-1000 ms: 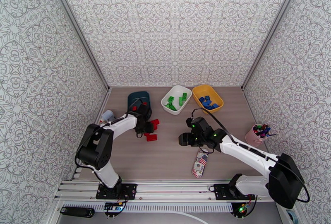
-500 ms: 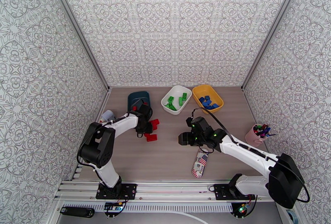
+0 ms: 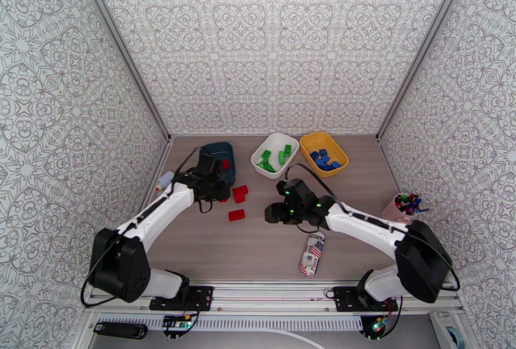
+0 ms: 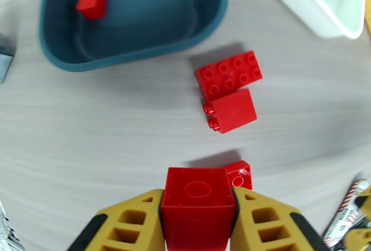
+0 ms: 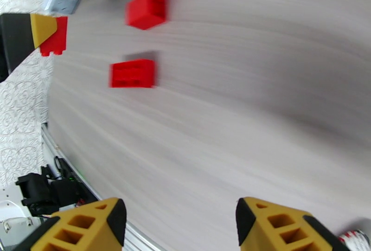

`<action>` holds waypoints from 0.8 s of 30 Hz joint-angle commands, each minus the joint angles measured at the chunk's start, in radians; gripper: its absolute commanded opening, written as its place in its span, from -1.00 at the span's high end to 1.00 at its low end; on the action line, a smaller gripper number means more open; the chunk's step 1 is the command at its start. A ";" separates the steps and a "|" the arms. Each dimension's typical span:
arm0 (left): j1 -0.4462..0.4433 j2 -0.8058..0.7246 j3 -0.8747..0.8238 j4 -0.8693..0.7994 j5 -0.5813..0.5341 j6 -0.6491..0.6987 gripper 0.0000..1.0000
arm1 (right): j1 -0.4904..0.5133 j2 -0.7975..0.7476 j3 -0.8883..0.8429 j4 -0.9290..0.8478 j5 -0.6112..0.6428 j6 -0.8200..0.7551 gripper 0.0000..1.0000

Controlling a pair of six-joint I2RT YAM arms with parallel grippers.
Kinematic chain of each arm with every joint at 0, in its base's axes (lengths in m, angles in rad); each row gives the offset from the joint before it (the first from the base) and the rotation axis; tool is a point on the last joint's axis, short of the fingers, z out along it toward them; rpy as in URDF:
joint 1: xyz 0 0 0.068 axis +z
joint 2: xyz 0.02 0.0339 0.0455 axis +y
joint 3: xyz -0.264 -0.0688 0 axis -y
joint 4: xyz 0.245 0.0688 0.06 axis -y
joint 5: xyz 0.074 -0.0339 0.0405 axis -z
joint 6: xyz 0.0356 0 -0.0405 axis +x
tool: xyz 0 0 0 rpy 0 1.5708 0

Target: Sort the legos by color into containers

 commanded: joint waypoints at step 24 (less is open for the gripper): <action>0.291 0.208 0.280 0.104 0.220 -0.116 -0.45 | 0.051 -0.015 0.060 -0.055 0.088 0.013 -0.40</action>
